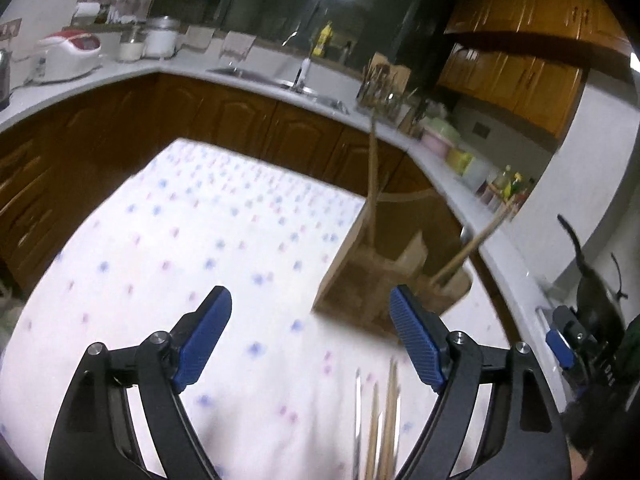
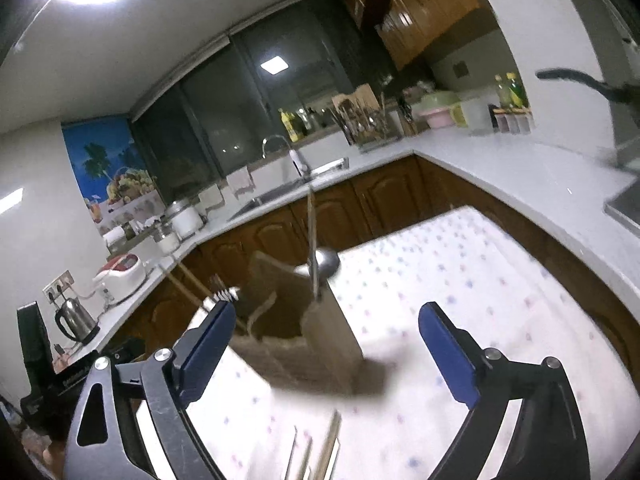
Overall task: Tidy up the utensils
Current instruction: 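Move both open grippers back down to the remaining chopsticks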
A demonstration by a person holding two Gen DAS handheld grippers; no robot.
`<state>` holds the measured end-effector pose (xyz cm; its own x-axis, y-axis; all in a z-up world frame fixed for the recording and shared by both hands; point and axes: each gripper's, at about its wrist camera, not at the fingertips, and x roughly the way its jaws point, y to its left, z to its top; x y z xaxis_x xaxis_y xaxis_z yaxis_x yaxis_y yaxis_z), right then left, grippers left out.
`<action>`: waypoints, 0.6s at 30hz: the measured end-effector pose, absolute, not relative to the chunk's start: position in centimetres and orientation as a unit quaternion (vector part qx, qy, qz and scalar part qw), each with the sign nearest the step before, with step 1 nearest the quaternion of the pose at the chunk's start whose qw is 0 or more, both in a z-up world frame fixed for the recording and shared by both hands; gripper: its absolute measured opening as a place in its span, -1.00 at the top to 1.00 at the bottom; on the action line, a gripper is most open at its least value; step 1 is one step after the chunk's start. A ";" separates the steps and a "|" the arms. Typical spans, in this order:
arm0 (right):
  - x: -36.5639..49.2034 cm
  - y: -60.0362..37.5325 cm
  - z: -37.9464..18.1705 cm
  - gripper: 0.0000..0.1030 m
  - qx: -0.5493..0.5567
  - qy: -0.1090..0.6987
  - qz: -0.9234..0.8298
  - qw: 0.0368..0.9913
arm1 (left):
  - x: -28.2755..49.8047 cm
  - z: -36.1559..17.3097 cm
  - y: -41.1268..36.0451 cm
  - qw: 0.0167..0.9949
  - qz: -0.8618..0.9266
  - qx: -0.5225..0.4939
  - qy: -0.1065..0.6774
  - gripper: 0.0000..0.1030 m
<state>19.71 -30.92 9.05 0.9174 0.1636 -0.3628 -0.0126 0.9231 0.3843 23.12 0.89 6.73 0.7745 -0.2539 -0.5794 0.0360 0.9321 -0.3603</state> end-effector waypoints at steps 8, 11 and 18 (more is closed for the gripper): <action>15.6 -31.3 5.7 -0.83 0.186 0.235 0.024 0.954 | 19.5 3.4 2.3 0.915 -0.065 -0.171 0.360 -0.61; 14.6 -31.1 4.9 -0.83 0.181 0.243 0.021 0.953 | 18.5 2.5 2.8 0.913 -0.060 -0.171 0.365 -0.61; 13.0 -29.4 2.5 -0.82 0.157 0.270 0.021 0.950 | 17.2 0.5 3.7 0.906 -0.045 -0.163 0.389 -0.61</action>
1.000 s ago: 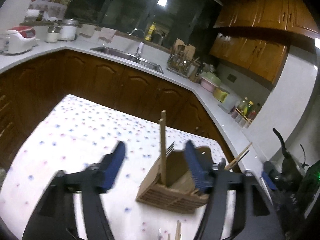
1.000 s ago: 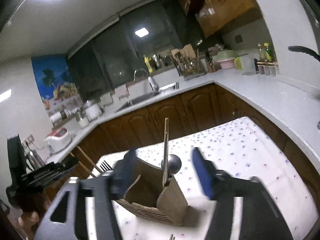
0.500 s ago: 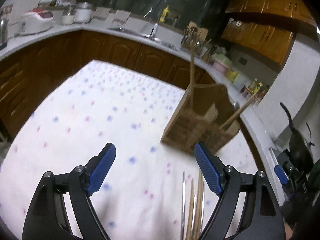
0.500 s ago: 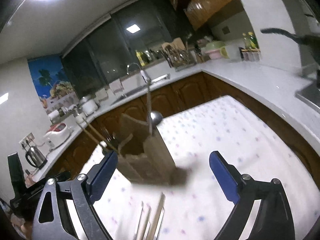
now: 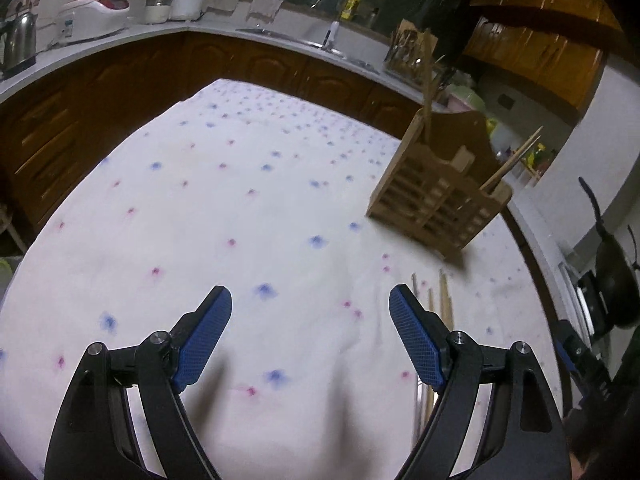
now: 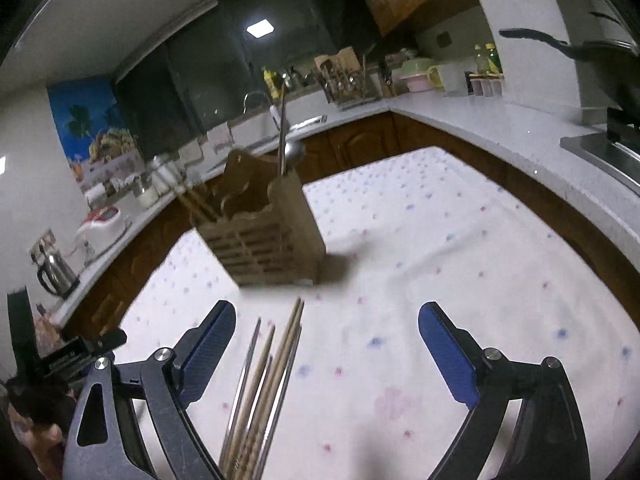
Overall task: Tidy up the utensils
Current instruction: 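Move both open grippers back down to the remaining chopsticks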
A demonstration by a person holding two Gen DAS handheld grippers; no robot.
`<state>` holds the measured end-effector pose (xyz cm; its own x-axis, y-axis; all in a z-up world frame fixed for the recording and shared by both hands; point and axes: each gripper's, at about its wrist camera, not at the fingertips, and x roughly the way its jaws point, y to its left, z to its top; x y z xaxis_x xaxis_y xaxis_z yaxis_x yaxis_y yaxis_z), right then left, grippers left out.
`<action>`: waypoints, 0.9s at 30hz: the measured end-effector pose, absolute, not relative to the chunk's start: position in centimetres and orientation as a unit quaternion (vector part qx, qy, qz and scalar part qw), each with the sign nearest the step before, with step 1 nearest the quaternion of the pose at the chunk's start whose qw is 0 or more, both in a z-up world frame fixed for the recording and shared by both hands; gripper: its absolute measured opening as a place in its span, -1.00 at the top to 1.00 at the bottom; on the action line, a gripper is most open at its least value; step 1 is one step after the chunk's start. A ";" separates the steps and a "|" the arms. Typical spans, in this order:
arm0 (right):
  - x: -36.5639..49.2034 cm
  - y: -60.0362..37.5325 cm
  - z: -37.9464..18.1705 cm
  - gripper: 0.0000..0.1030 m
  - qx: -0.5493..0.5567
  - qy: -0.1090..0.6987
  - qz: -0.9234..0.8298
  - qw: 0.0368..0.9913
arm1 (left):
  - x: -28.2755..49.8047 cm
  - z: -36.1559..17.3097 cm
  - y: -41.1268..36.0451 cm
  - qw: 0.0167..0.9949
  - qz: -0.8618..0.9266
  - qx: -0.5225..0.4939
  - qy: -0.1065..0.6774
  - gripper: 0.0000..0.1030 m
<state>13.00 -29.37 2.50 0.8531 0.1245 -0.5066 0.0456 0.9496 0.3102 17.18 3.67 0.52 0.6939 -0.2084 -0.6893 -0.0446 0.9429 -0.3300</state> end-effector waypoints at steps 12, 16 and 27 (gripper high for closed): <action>15.9 -23.4 -2.7 -0.51 0.078 0.381 0.056 0.920 | 17.2 -0.7 5.1 0.898 -0.028 -0.167 0.406 -0.61; 17.4 -21.8 -5.0 -0.25 0.036 0.427 0.050 0.902 | 17.4 -0.7 4.5 0.897 -0.036 -0.158 0.411 -0.61; 15.4 -27.8 -4.8 0.02 0.048 0.433 -0.023 0.900 | 19.2 -1.4 -1.6 0.886 -0.090 -0.097 0.444 -0.61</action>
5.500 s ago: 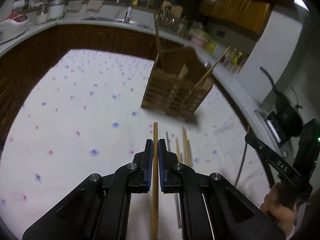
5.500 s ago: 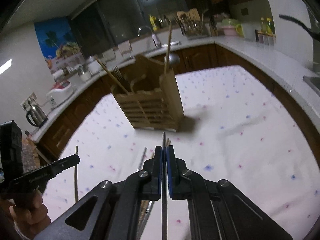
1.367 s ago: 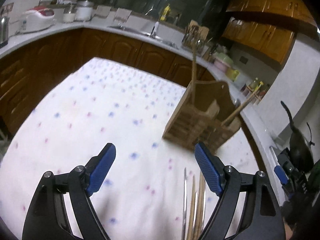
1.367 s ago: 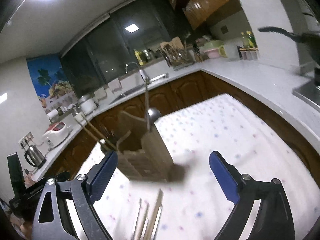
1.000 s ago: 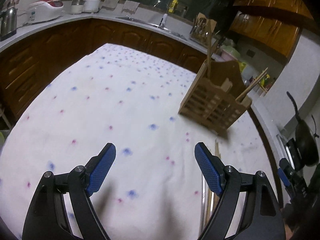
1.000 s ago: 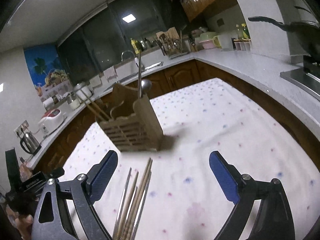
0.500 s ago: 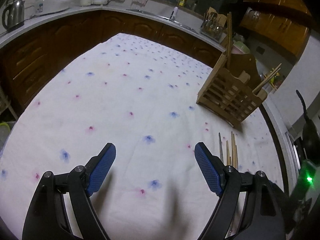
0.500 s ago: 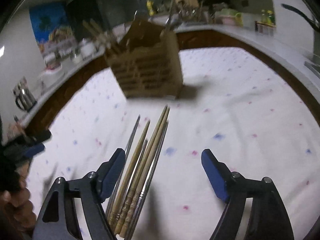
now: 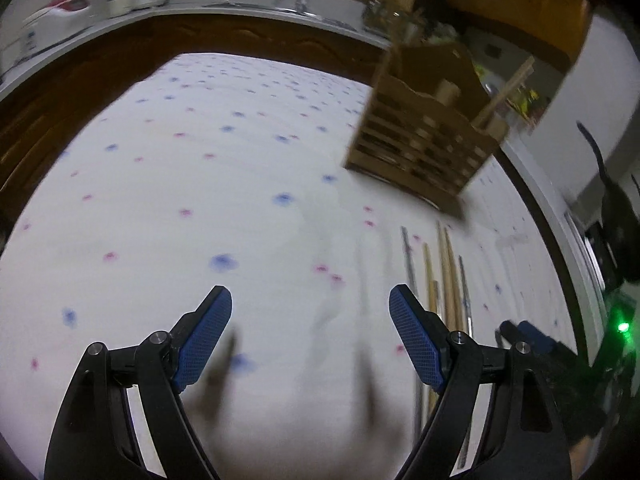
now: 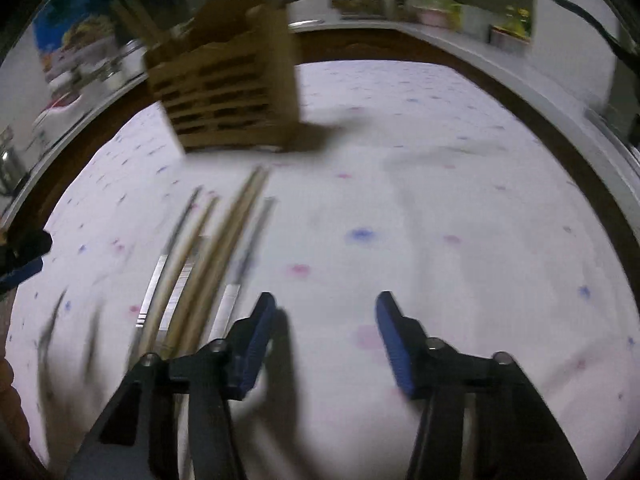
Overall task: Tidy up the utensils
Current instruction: 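Move both open grippers back down to the remaining chopsticks, then grasp a steel chopstick with the left gripper while the right gripper grasps a wooden chopstick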
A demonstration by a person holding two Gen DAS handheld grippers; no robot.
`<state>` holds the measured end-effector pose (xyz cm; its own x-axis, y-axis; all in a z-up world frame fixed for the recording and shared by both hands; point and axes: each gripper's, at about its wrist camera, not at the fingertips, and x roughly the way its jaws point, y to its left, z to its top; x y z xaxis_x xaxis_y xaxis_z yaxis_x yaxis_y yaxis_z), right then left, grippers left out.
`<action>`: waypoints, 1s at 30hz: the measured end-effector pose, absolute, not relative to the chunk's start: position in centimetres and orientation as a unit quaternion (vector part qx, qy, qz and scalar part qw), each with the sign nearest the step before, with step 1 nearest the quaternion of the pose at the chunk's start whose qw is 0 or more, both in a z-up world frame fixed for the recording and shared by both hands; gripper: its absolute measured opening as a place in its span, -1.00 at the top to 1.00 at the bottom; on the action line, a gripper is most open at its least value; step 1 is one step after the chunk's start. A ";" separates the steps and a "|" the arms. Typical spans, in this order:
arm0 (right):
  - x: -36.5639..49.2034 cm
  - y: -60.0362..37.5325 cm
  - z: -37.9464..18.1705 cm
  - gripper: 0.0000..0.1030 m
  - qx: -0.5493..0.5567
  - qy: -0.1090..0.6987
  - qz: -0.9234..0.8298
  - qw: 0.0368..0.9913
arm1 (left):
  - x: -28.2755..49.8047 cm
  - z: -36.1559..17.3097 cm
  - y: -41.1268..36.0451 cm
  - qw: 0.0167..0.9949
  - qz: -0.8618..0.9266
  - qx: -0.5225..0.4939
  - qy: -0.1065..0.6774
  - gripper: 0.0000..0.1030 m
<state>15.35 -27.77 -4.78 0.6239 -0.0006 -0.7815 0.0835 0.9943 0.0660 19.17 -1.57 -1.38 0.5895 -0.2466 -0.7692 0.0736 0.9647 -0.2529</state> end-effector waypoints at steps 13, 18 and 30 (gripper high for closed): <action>13.2 -31.7 -2.4 -0.02 0.148 0.387 -0.002 0.910 | 21.4 -4.8 -10.4 0.872 -0.105 0.060 0.474 -0.23; 14.5 -30.3 -2.4 0.04 0.143 0.390 0.024 0.909 | 20.9 -4.6 -7.5 0.872 -0.106 0.044 0.475 -0.05; 22.8 -25.5 -3.1 0.57 0.117 0.416 0.071 0.899 | 24.1 -3.8 -5.0 0.859 -0.122 -0.042 0.495 -0.03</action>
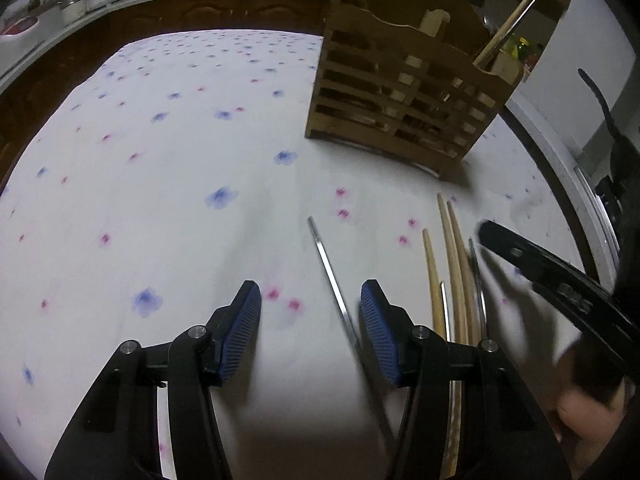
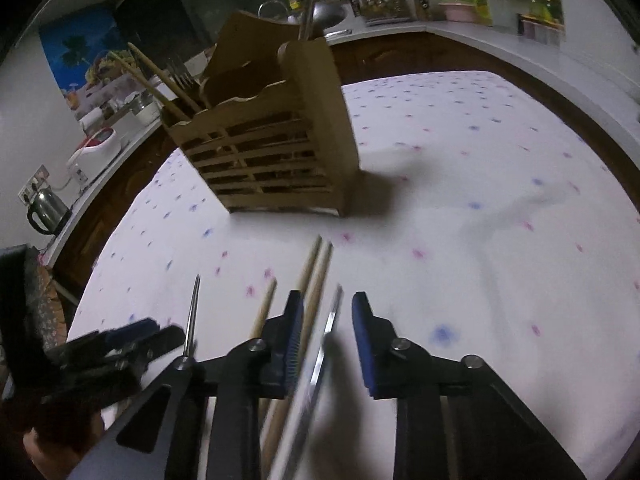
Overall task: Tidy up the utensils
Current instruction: 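Grasp a steel chopstick with the left gripper while the right gripper grasps a wooden chopstick, then lift both chopsticks upright and carry them over the wooden holder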
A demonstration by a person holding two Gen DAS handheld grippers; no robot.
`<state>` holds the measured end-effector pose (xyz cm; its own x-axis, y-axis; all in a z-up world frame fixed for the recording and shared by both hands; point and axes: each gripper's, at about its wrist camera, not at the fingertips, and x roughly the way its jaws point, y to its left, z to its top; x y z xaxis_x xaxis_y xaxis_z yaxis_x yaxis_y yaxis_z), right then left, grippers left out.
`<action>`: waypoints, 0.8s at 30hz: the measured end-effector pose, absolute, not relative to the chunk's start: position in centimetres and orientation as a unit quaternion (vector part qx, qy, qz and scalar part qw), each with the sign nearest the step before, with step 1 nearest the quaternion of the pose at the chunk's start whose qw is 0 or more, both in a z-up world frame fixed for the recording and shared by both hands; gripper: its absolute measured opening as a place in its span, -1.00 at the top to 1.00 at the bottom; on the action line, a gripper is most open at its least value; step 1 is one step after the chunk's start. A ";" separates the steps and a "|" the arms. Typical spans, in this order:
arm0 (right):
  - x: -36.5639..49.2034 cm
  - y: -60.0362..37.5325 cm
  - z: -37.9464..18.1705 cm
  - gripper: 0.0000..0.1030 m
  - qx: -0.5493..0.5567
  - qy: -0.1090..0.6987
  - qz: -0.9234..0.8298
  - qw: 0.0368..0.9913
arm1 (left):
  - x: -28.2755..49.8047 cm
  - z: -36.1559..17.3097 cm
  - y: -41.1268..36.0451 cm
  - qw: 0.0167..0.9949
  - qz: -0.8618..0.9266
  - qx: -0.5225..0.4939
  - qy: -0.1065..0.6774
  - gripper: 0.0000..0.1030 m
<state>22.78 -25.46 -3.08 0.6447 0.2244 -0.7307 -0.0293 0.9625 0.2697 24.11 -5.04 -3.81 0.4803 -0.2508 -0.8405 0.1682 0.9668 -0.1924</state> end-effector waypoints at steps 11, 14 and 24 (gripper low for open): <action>26.9 -22.8 -4.8 0.74 0.041 0.449 0.054 0.891 | 25.6 -4.5 -9.4 0.874 -0.110 0.044 0.472 0.64; 26.9 -23.0 -4.8 0.83 0.045 0.449 0.057 0.891 | 25.7 -4.5 -9.2 0.872 -0.120 0.033 0.473 0.85; 23.2 -24.7 -2.2 0.91 0.117 0.418 0.100 0.895 | 23.6 -2.1 -5.3 0.874 -0.150 -0.045 0.460 0.92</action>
<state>23.20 -24.72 -2.22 0.6308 0.2768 -0.7249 -0.0812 0.9526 0.2932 23.62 -5.29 -2.05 0.5315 -0.3047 -0.7904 0.2213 0.9506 -0.2177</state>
